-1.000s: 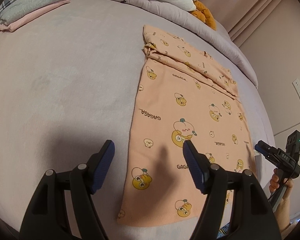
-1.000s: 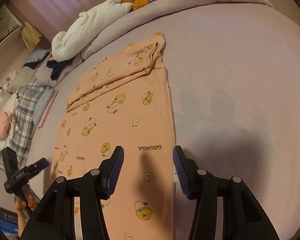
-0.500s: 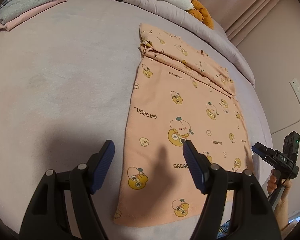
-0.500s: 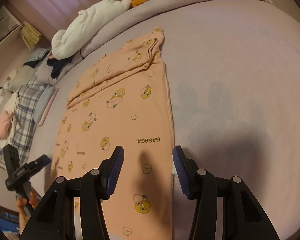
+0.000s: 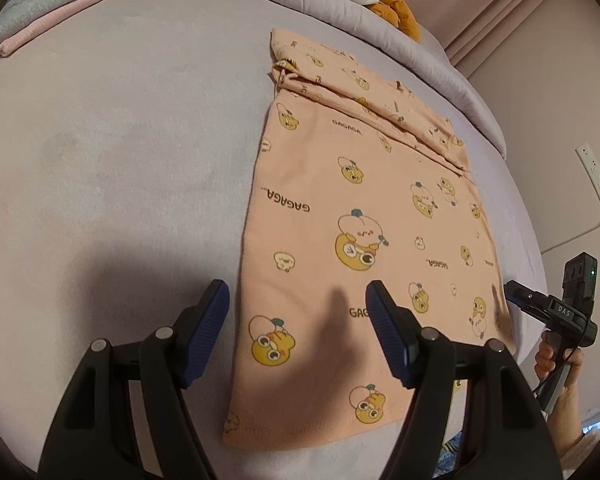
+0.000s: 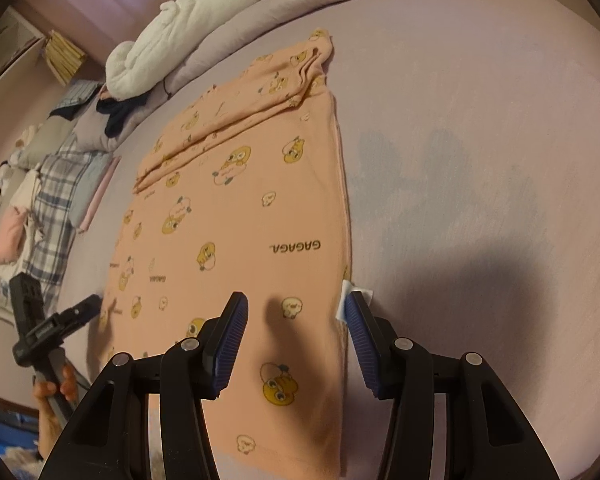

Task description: Fold small clothes

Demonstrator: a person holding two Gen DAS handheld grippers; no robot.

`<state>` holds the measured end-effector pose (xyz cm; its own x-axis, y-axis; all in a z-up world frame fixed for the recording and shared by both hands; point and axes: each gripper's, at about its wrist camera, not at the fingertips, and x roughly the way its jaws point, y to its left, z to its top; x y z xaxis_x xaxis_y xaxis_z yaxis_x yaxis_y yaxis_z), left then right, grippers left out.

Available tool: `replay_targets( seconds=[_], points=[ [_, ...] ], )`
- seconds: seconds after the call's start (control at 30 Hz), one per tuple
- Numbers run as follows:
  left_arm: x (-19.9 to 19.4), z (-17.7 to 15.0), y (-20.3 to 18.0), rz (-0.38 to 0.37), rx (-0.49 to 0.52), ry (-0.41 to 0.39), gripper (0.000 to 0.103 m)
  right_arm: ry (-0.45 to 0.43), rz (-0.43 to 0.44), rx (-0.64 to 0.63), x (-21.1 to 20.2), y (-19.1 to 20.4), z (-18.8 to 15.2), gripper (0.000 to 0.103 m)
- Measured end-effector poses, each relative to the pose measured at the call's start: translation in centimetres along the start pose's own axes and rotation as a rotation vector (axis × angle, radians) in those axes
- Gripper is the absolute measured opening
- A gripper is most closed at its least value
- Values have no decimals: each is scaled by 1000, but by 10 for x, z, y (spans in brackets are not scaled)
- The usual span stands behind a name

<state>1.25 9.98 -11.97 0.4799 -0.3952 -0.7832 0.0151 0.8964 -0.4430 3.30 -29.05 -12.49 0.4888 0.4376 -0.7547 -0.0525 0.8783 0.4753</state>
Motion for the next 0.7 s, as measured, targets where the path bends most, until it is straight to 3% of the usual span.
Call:
replay_targets(
  seconds=[0.7],
  points=[
    [5,5,-3,-38,-5,10,71,-23,9,19,3,-2,4,51]
  ],
)
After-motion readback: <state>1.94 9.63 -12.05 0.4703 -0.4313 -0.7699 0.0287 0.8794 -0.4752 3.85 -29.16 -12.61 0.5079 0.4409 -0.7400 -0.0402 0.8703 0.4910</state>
